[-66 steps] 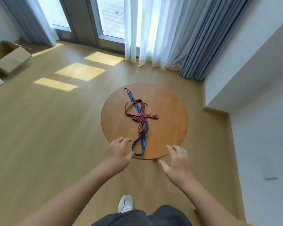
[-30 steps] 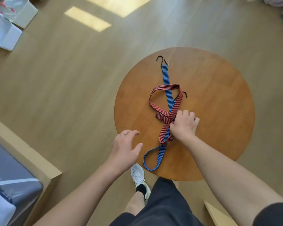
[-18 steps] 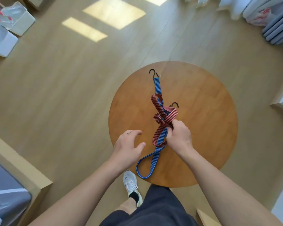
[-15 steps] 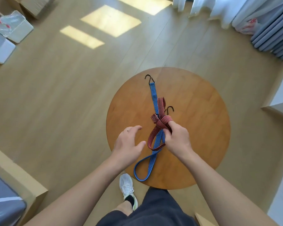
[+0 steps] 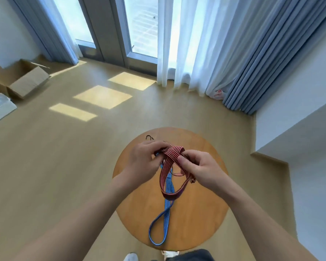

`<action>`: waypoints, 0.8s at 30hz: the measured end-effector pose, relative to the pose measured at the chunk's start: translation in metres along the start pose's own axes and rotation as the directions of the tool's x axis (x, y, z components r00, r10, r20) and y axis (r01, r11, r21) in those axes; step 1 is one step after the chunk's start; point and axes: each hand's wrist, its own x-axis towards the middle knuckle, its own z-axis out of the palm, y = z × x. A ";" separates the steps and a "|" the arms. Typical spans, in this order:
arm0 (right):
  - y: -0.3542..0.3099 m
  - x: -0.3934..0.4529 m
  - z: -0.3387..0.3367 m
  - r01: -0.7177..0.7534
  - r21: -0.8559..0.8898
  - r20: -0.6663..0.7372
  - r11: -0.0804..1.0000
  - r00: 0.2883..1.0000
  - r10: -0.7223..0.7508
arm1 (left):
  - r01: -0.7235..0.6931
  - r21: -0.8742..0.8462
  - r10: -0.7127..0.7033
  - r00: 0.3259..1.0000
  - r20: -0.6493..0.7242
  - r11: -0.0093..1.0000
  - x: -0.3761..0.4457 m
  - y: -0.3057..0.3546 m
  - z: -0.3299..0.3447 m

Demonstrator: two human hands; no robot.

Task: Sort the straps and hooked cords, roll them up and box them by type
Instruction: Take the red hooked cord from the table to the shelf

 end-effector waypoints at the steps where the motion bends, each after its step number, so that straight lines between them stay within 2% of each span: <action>1: -0.010 -0.007 -0.001 -0.014 0.036 -0.038 0.999 0.999 0.015 | 0.015 -0.024 -0.015 1.000 -0.018 1.000 0.004 0.006 -0.009; 3: -0.030 -0.021 -0.005 -0.046 0.093 -0.111 0.995 0.992 0.056 | 0.052 -0.091 -0.057 0.997 -0.059 0.995 0.010 0.019 -0.029; 5: -0.044 -0.034 -0.007 -0.040 0.076 -0.168 0.996 0.984 0.053 | 0.089 -0.120 -0.104 0.987 -0.124 0.989 0.014 0.032 -0.051; 7: -0.054 -0.046 -0.009 -0.048 -0.055 -0.199 0.997 0.979 0.036 | 0.134 -0.083 -0.145 0.981 -0.133 0.987 0.020 0.043 -0.071; 11: -0.075 -0.075 -0.010 -0.074 -0.280 -0.289 0.957 0.957 -0.010 | 0.267 0.055 -0.264 0.963 -0.052 0.962 0.023 0.059 -0.107; 14: -0.086 -0.096 -0.006 -0.068 -0.373 -0.392 0.925 0.915 -0.090 | 0.270 0.134 -0.269 0.963 -0.029 0.953 0.017 0.066 -0.120; 15: -0.089 -0.103 -0.004 -0.052 -0.309 -0.431 0.950 0.898 -0.091 | 0.264 0.116 -0.262 0.964 -0.033 0.957 0.014 0.068 -0.123; 17: -0.096 -0.118 -0.001 0.025 0.028 -0.459 0.999 0.889 -0.010 | 0.266 0.017 -0.266 0.964 -0.013 0.964 0.009 0.074 -0.127; 19: -0.106 -0.133 0.004 0.117 0.353 -0.431 0.928 0.901 0.051 | 0.289 -0.107 -0.283 0.957 0.065 0.951 0.003 0.078 -0.130; 20: -0.111 -0.139 0.008 0.151 0.454 -0.415 0.878 0.908 0.059 | 0.304 -0.153 -0.291 0.951 0.101 0.940 0.000 0.079 -0.131; 22: -0.118 -0.149 0.015 0.211 0.586 -0.387 0.783 0.921 0.041 | 0.318 -0.253 -0.292 0.947 0.135 0.914 -0.005 0.081 -0.133; 24: -0.123 -0.159 0.024 0.280 0.676 -0.387 0.681 0.922 0.005 | 0.263 -0.307 -0.247 0.965 0.090 0.915 -0.010 0.084 -0.134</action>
